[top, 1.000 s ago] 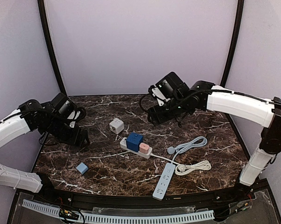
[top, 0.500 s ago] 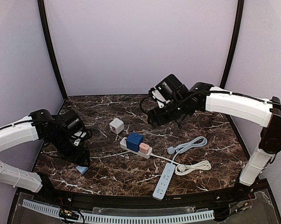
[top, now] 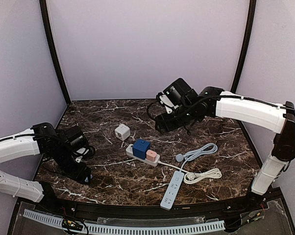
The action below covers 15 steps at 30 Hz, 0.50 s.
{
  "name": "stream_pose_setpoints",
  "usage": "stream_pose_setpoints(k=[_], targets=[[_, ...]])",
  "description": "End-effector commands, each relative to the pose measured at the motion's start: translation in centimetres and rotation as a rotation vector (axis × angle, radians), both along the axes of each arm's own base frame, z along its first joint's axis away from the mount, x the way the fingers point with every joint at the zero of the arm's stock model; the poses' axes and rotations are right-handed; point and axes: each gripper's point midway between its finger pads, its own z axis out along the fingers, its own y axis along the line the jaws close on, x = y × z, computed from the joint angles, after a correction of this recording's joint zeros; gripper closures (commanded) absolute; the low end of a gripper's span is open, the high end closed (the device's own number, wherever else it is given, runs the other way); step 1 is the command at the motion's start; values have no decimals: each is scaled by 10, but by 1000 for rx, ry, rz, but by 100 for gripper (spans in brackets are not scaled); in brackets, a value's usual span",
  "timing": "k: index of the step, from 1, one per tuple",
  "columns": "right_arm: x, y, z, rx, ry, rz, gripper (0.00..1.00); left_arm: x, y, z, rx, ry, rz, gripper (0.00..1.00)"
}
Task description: Insert the plug
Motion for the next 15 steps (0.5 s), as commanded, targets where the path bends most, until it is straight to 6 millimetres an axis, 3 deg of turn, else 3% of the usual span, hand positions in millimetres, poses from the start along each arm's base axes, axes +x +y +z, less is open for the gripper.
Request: stream_pose_setpoints(k=[1, 15], targets=[[4, 3, 0, 10, -9, 4, 22, -9, 4, -4, 15, 36, 6, 22], [11, 6, 14, 21, -47, -2, 22, -11, -3, -6, 48, 97, -86, 30]])
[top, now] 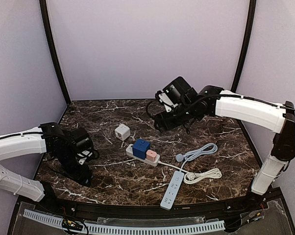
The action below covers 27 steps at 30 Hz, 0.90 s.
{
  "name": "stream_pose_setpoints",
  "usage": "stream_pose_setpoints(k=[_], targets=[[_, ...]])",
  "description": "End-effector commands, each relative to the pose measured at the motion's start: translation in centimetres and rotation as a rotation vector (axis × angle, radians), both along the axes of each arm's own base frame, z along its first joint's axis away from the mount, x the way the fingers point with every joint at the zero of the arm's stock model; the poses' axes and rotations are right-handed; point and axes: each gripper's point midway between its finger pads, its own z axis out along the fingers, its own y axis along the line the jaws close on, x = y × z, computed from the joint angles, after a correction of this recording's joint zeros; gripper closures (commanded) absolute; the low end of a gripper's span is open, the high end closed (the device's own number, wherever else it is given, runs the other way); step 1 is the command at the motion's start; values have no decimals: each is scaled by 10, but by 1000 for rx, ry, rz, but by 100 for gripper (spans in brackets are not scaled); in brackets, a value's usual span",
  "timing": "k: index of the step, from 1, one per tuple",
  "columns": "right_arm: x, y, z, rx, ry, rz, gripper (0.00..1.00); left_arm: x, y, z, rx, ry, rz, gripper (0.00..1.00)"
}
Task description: Insert the plug
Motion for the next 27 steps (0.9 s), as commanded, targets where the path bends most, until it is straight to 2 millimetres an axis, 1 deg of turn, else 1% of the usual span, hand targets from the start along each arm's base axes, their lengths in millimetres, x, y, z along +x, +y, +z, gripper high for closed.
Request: stream_pose_setpoints(k=[1, 4, 7, 9, 13, 17, 18, 22, 27], targets=[[8, 2, 9, 16, -34, -13, 22, -6, -5, 3, -16, 33, -52, 30], [7, -1, 10, 15, -35, -19, 22, 1, -9, 0, -12, 16, -67, 30], [7, -1, 12, 19, -37, -19, 22, 18, -4, 0, 79, -30, -86, 30], [6, -2, 12, 21, -36, -19, 22, 27, 0, 0, 144, -48, -100, 28], [5, -3, 13, 21, -36, -20, 22, 37, 4, -5, 210, -54, -130, 22], [5, -3, 15, 19, -39, -15, 22, 40, 8, -16, 240, -12, -134, 21], [5, -2, 16, 17, -41, -12, 22, 41, 7, -20, 238, -4, -134, 20], [6, -2, 16, 10, -44, -5, 22, 42, 8, -31, 209, 69, -95, 20], [5, 0, 15, 10, -40, 10, 22, 43, 6, -39, 174, 140, -70, 18]])
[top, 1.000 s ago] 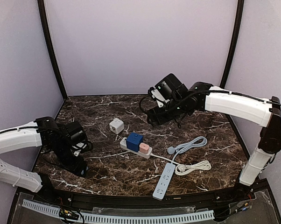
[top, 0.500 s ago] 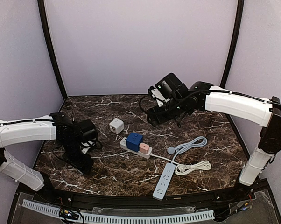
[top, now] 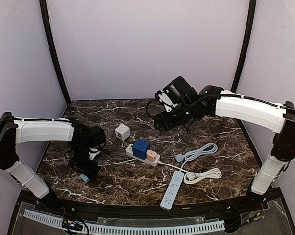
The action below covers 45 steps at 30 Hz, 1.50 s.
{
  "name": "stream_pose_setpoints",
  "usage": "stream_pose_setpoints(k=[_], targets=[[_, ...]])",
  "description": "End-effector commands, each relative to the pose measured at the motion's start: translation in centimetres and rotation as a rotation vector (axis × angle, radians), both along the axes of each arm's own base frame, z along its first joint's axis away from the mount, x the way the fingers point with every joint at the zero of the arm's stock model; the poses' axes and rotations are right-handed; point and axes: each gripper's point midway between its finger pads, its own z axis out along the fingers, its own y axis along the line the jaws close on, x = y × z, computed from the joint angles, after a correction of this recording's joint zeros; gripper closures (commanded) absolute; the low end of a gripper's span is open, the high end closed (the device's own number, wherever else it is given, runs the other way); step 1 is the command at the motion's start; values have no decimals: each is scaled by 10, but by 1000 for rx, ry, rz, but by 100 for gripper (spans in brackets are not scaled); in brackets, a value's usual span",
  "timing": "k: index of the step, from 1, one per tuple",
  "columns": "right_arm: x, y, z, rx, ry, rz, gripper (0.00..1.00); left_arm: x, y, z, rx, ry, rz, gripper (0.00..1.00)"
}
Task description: Insert the plug
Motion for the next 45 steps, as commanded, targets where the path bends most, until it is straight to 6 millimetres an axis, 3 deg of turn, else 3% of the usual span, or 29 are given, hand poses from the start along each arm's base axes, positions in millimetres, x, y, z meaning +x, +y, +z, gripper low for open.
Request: stream_pose_setpoints(k=[1, 10, 14, 15, 19, 24, 35, 45], targets=[[4, 0, 14, 15, -29, 4, 22, -2, -4, -6, -51, 71, 11, 18], [0, -8, 13, 0, -31, 5, 22, -2, 1, -24, -14, 196, -5, 25], [-4, -14, 11, -5, -27, -2, 22, -2, -2, -27, -25, 217, -5, 37], [-4, -15, 10, -6, -25, -4, 22, -1, -3, -27, -27, 215, -5, 45], [-5, -18, 9, -7, -26, -10, 22, 8, -9, -24, -40, 192, -5, 62], [-6, -19, 12, -3, -29, -15, 22, 21, -21, -23, -71, 166, 8, 74], [-7, -24, 15, 10, -33, -40, 22, 37, -63, -3, -250, 128, 127, 76], [-3, -19, 24, 50, -53, -53, 23, 48, -98, 48, -492, 41, 203, 76]])
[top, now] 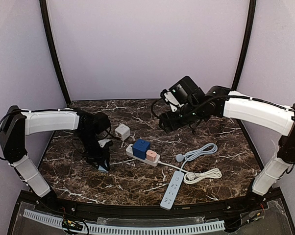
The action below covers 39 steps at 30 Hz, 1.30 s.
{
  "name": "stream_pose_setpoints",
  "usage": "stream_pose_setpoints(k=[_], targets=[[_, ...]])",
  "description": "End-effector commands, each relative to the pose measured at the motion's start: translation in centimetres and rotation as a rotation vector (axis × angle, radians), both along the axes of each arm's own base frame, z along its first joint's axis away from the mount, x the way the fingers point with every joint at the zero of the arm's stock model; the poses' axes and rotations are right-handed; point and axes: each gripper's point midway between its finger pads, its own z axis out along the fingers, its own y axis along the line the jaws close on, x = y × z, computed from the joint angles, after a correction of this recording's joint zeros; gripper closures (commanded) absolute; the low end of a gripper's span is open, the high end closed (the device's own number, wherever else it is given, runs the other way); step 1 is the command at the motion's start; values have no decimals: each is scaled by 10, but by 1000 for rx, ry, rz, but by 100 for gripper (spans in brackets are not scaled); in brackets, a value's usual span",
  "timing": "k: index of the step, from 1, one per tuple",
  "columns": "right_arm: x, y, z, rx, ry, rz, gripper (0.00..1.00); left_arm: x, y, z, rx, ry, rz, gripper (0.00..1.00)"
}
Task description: Insert the plug
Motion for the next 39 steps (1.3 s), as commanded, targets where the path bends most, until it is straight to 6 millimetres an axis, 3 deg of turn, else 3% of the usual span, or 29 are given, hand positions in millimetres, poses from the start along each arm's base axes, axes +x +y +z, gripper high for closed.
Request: stream_pose_setpoints(k=[1, 11, 16, 21, 26, 30, 34, 35, 39], targets=[[6, -1, 18, 50, -41, -28, 23, 12, -24, 40, -158, -70, 66, 76], [14, 21, 61, 192, -118, 5, 24, 41, -54, 107, -375, -187, 173, 76], [14, 34, 86, 294, -185, 45, 24, 65, -73, 146, -527, -234, 239, 75], [1, 48, 125, 427, -353, 155, 24, 93, -91, 185, -697, -260, 342, 76], [-24, 55, 150, 554, -518, 273, 24, 116, -95, 207, -787, -264, 497, 76], [-36, 62, 157, 639, -536, 301, 24, 130, -98, 225, -888, -260, 636, 76], [-45, 79, 151, 657, -528, 322, 24, 144, -99, 225, -993, -213, 793, 77], [-47, 83, 149, 661, -537, 325, 24, 149, -101, 235, -1041, -226, 801, 77], [-32, 95, 143, 680, -567, 228, 26, 155, -102, 244, -1088, -206, 851, 77]])
